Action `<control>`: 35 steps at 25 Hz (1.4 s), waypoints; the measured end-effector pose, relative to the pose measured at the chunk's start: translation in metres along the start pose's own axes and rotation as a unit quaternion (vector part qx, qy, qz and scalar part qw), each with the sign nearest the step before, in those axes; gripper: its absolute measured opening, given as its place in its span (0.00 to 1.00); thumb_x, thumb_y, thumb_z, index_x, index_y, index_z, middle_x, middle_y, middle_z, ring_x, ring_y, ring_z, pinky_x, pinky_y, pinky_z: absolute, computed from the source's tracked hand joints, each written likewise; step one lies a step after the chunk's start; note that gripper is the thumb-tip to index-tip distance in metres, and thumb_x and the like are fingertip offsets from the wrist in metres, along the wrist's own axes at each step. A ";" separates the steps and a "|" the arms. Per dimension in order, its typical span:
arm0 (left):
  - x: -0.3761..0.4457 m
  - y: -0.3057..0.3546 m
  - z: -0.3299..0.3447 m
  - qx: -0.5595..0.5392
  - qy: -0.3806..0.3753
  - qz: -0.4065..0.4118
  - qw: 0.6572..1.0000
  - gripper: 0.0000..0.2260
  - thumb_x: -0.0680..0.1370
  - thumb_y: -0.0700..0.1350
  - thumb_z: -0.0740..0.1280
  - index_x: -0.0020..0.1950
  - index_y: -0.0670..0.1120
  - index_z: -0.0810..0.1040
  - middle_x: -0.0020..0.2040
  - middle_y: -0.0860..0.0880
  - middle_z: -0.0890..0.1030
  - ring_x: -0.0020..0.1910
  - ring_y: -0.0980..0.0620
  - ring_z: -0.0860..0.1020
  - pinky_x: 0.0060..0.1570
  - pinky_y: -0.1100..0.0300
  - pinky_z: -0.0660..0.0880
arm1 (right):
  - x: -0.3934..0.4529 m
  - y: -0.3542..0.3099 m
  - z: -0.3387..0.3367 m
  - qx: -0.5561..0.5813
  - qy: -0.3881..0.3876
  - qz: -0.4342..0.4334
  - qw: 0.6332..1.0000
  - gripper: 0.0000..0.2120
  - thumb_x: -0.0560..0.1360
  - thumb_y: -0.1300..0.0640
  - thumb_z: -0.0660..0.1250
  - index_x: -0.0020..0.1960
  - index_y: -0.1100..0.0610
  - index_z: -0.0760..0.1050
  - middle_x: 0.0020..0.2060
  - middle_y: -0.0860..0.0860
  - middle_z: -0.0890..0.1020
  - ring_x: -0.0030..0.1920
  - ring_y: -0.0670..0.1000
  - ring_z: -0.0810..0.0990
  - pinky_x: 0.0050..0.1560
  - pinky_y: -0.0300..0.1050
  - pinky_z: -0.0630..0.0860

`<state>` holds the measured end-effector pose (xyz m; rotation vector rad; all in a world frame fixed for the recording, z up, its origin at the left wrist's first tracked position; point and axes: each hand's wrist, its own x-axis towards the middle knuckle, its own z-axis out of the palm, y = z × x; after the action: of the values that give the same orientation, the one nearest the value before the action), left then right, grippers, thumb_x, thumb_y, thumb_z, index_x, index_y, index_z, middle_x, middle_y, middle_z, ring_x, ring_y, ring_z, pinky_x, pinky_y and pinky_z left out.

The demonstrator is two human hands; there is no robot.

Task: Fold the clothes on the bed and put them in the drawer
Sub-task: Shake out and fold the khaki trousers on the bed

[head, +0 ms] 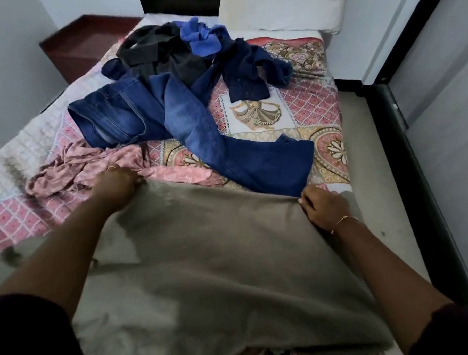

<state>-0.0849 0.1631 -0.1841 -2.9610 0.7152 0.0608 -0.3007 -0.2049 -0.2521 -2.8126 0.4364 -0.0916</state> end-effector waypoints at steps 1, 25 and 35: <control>0.006 0.001 0.000 -0.005 -0.002 -0.013 1.000 0.12 0.79 0.43 0.61 0.55 0.36 0.78 0.56 0.34 0.77 0.56 0.36 0.73 0.53 0.47 0.70 | 0.004 -0.005 -0.004 0.004 0.015 0.007 1.000 0.13 0.78 0.53 0.57 0.45 0.62 0.74 0.44 0.59 0.79 0.46 0.62 0.76 0.45 0.52 0.70; 0.079 0.031 -0.024 -0.253 0.105 0.038 0.961 0.27 0.76 0.33 0.62 0.75 0.43 0.61 0.77 0.45 0.55 0.72 0.43 0.63 0.65 0.51 0.65 | 0.142 -0.155 -0.020 0.235 0.147 0.110 0.955 0.29 0.74 0.65 0.64 0.72 0.63 0.59 0.73 0.65 0.51 0.72 0.64 0.57 0.69 0.46 0.57; -0.034 -0.031 0.012 -0.110 0.110 -0.086 0.984 0.17 0.78 0.42 0.62 0.67 0.41 0.72 0.63 0.39 0.74 0.54 0.35 0.76 0.48 0.46 0.73 | 0.056 -0.222 0.046 0.047 -0.042 -0.091 0.994 0.20 0.78 0.50 0.59 0.67 0.57 0.69 0.72 0.57 0.63 0.72 0.60 0.58 0.70 0.53 0.57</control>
<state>-0.1017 0.2070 -0.1912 -3.2648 0.5008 -0.2180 -0.1790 -0.0071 -0.2293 -2.7443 0.1520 -0.0313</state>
